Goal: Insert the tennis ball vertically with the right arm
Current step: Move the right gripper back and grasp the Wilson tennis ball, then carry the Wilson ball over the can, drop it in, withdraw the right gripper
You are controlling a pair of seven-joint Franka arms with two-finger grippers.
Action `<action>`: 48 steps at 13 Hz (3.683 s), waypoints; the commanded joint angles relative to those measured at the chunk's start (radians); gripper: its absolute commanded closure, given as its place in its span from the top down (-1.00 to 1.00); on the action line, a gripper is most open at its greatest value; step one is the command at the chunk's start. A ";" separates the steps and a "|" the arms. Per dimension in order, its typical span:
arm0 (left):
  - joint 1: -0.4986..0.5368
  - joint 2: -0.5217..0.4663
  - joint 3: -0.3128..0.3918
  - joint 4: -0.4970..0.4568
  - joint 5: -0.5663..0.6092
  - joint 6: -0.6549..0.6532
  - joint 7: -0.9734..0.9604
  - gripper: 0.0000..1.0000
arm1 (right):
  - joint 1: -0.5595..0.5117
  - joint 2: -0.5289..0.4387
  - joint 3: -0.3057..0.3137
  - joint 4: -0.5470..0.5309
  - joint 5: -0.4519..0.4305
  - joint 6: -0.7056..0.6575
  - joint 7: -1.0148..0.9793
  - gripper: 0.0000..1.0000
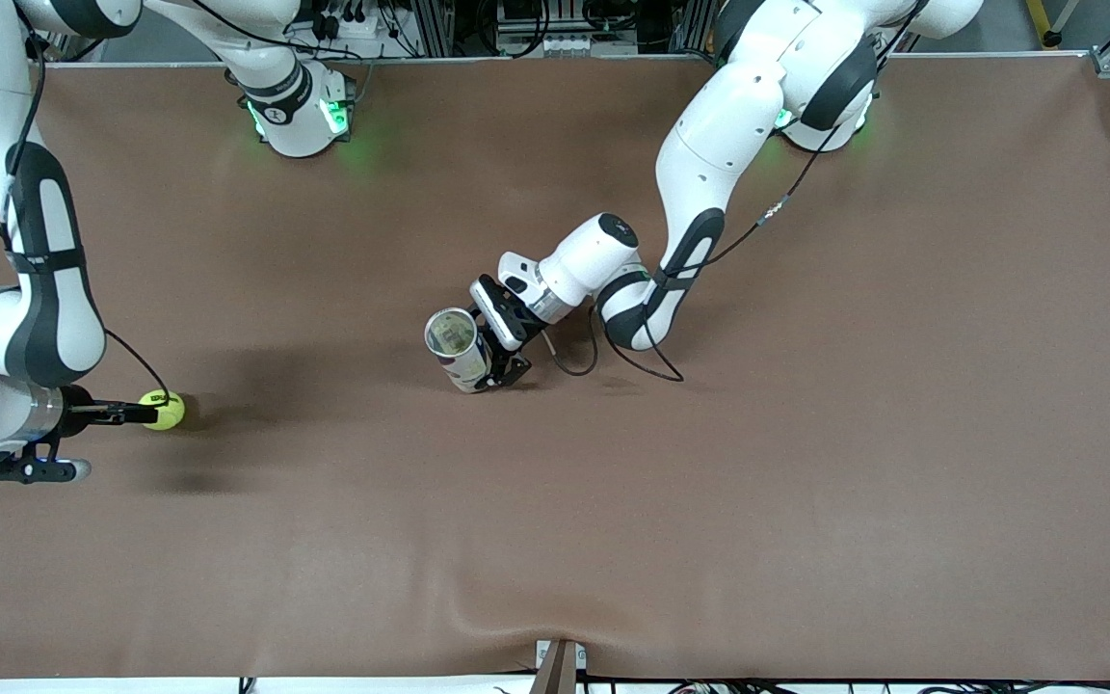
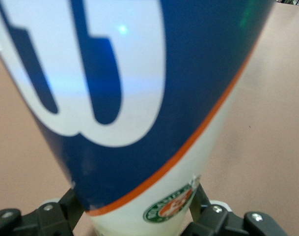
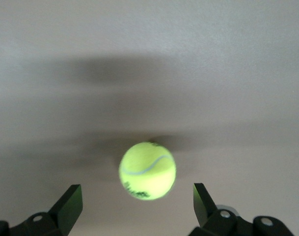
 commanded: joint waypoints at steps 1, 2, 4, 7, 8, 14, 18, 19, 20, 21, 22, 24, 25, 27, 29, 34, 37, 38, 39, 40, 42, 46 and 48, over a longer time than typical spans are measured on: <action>-0.014 0.012 0.014 0.019 -0.011 0.011 -0.010 0.79 | -0.029 0.041 0.012 -0.012 -0.003 0.055 -0.040 1.00; -0.014 0.010 0.014 0.019 -0.011 0.011 -0.010 0.79 | -0.032 0.047 0.012 -0.024 -0.002 0.064 -0.039 1.00; -0.014 0.010 0.014 0.019 -0.011 0.011 -0.010 0.79 | -0.030 0.047 0.012 -0.046 0.053 0.079 -0.040 1.00; -0.014 0.012 0.014 0.019 -0.011 0.011 -0.010 0.79 | -0.030 0.049 0.012 -0.082 0.057 0.130 -0.040 1.00; -0.014 0.012 0.014 0.019 -0.011 0.011 -0.010 0.79 | -0.030 0.049 0.012 -0.099 0.057 0.148 -0.040 1.00; -0.014 0.010 0.014 0.019 -0.011 0.012 -0.010 0.79 | -0.020 0.033 0.012 -0.094 0.057 0.123 -0.033 -0.91; -0.014 0.010 0.014 0.019 -0.011 0.011 -0.010 0.79 | 0.015 0.029 0.018 0.119 0.099 -0.159 -0.004 -0.87; -0.014 0.010 0.014 0.019 -0.011 0.012 -0.010 0.79 | 0.046 0.027 0.016 0.171 0.144 -0.236 0.053 -0.87; -0.014 0.010 0.014 0.019 -0.011 0.012 -0.010 0.79 | 0.075 0.021 0.016 0.219 0.190 -0.308 0.143 -0.87; -0.014 0.009 0.014 0.019 -0.011 0.012 -0.010 0.79 | 0.107 0.013 0.018 0.251 0.213 -0.353 0.239 -0.87; -0.014 0.009 0.014 0.019 -0.011 0.012 -0.010 0.79 | 0.144 0.007 0.021 0.267 0.225 -0.374 0.333 -0.87; -0.013 0.007 0.014 0.021 -0.011 0.012 -0.010 0.79 | 0.202 -0.036 0.033 0.267 0.277 -0.385 0.520 -0.86; -0.011 0.006 0.014 0.021 -0.011 0.012 -0.010 0.79 | 0.241 -0.053 0.038 0.267 0.317 -0.398 0.617 -0.80; -0.010 0.004 0.014 0.021 -0.011 0.012 -0.010 0.79 | 0.325 -0.077 0.039 0.267 0.327 -0.419 0.819 -0.80; -0.007 0.003 0.014 0.024 -0.013 0.012 -0.011 0.79 | 0.408 -0.093 0.055 0.267 0.327 -0.407 0.982 -0.80; 0.004 -0.003 0.014 0.025 -0.013 0.011 -0.013 0.79 | 0.577 -0.096 0.137 0.267 0.318 -0.277 1.326 -0.79; 0.003 -0.003 0.014 0.021 -0.011 0.012 -0.013 0.79 | 0.606 -0.094 0.139 0.252 0.314 -0.260 1.359 -0.79; -0.001 0.000 0.014 0.021 -0.011 0.011 -0.013 0.79 | 0.606 -0.093 0.139 0.249 0.314 -0.260 1.360 -0.79; -0.002 0.000 0.014 0.021 -0.011 0.011 -0.013 0.79 | 0.615 -0.093 0.139 0.230 0.313 -0.255 1.362 -0.78; -0.002 0.000 0.014 0.021 -0.011 0.011 -0.013 0.79 | 0.624 -0.093 0.137 0.217 0.311 -0.249 1.362 -0.78; -0.002 0.000 0.014 0.019 -0.010 0.011 -0.013 0.82 | 0.617 -0.091 0.136 0.213 0.308 -0.250 1.362 -0.63; -0.005 0.000 0.014 0.019 -0.011 0.012 -0.013 0.82 | 0.612 -0.088 0.137 0.192 0.287 -0.255 1.362 0.62; -0.005 0.000 0.014 0.018 -0.010 0.012 -0.013 0.82 | 0.603 -0.094 0.137 0.195 0.288 -0.266 1.362 1.00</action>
